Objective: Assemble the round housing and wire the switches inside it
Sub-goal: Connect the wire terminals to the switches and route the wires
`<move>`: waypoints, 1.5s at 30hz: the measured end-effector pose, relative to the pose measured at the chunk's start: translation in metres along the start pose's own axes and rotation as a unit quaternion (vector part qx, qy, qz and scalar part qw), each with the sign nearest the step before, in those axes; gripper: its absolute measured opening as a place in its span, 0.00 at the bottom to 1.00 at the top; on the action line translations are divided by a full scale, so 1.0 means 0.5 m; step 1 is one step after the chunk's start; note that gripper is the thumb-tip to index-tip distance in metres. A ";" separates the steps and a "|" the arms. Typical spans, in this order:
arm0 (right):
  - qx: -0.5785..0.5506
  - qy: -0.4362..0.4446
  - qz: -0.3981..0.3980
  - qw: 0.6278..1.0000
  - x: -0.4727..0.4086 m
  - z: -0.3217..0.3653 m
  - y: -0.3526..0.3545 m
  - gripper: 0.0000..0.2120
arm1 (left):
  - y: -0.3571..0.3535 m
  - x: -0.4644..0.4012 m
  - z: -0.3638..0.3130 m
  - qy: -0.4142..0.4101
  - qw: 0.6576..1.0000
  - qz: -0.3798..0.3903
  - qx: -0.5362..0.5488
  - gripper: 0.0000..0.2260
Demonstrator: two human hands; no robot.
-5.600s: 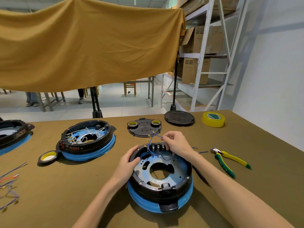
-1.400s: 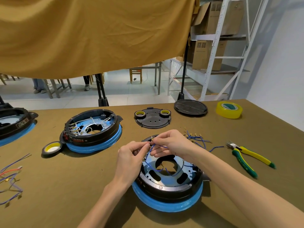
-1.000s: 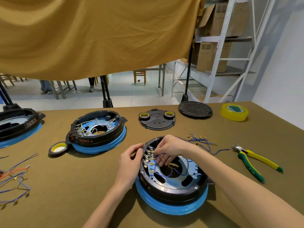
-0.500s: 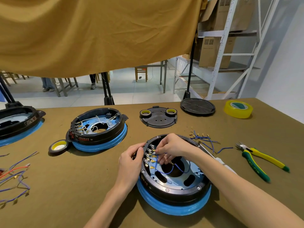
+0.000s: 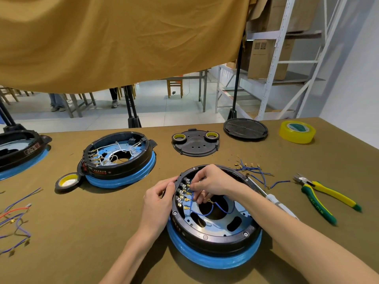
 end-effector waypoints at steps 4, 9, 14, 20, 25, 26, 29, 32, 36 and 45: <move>-0.023 0.003 -0.006 1.000 0.006 -0.004 0.009 0.05 | -0.001 -0.002 0.005 0.000 1.000 -0.010 0.017 0.12; -0.021 0.008 -0.002 1.000 0.010 -0.002 0.008 0.05 | -0.003 -0.002 0.006 0.000 1.000 -0.017 0.018 0.12; -0.006 0.013 -0.002 1.000 0.008 0.002 0.007 0.07 | -0.002 -0.002 0.006 0.004 1.000 -0.017 0.015 0.12; 0.004 0.016 -0.003 1.000 0.002 0.004 0.005 0.07 | -0.003 -0.002 0.007 0.000 1.000 -0.017 0.015 0.12; 0.012 0.023 -0.008 1.000 -0.002 0.008 0.003 0.07 | -0.005 -0.004 0.011 0.002 1.000 -0.017 0.016 0.12; 0.014 0.024 -0.009 1.000 -0.003 0.009 0.002 0.07 | -0.005 -0.003 0.010 0.001 1.000 -0.017 0.012 0.12; 0.018 0.026 -0.008 0.999 -0.005 0.014 -0.004 0.07 | -0.004 -0.002 0.010 0.001 1.000 -0.018 0.014 0.13; 0.014 0.027 -0.006 1.000 -0.002 0.014 -0.007 0.07 | -0.005 -0.001 0.009 0.002 1.000 -0.015 0.022 0.13; 0.012 0.031 -0.009 0.999 0.003 0.016 -0.009 0.07 | -0.003 0.001 0.009 0.001 1.000 -0.020 0.017 0.13; 0.055 0.052 -0.036 0.996 0.002 0.020 -0.008 0.07 | -0.004 0.000 0.011 0.007 0.999 -0.018 0.032 0.12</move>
Point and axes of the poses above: each hand's wrist, its own x-axis away from the middle knuckle, its own y-axis out of the back of the hand, z = x × y, the point moved 7 cm from there along -x, towards the middle knuckle, and after that the axes turned 15 degrees about -x, right-handed, at the moved point
